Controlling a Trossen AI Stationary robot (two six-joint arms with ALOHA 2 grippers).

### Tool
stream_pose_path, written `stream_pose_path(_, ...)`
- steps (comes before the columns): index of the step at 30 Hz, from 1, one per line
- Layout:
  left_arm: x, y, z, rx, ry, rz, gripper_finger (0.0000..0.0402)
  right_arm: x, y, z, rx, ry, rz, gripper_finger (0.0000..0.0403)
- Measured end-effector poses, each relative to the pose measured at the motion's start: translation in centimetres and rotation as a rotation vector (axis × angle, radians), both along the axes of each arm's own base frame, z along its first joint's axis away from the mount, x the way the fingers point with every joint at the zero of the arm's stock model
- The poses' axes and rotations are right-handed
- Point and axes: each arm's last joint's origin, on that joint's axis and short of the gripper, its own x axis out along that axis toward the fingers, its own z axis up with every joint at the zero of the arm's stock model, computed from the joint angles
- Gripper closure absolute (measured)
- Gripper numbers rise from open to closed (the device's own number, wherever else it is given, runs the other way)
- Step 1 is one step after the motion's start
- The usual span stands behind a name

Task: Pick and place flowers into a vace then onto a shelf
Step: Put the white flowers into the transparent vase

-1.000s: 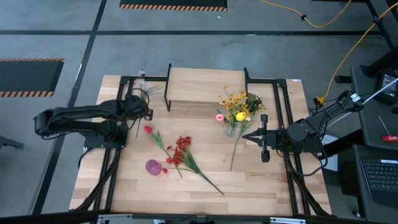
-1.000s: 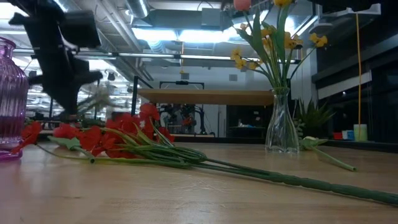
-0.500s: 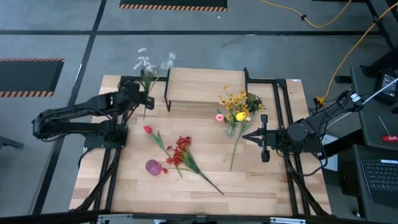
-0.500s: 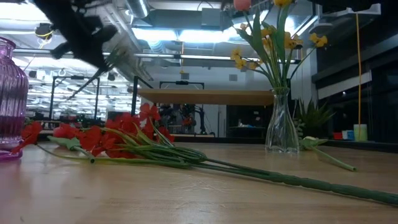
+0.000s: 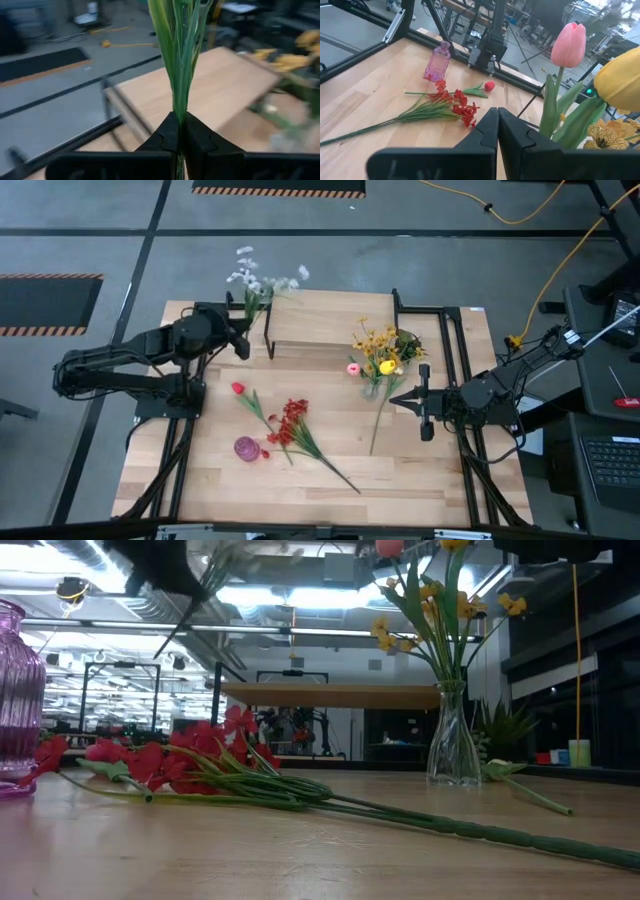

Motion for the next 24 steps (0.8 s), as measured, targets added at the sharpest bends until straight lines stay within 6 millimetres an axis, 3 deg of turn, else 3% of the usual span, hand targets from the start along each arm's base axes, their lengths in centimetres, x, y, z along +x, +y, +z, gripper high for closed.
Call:
stream_pose_path(11,2.8,-2.8,0.3,-0.013,-0.058,-0.264,0.0398,0.0,0.0,0.0,0.053,-0.002,-0.008,0.0388)
stream_pose_path(24,10.8,-6.7,-1.7,0.164,-0.07,-0.576,0.0398,0.3,0.2,0.3,0.124,-0.038,-0.014,0.0388)
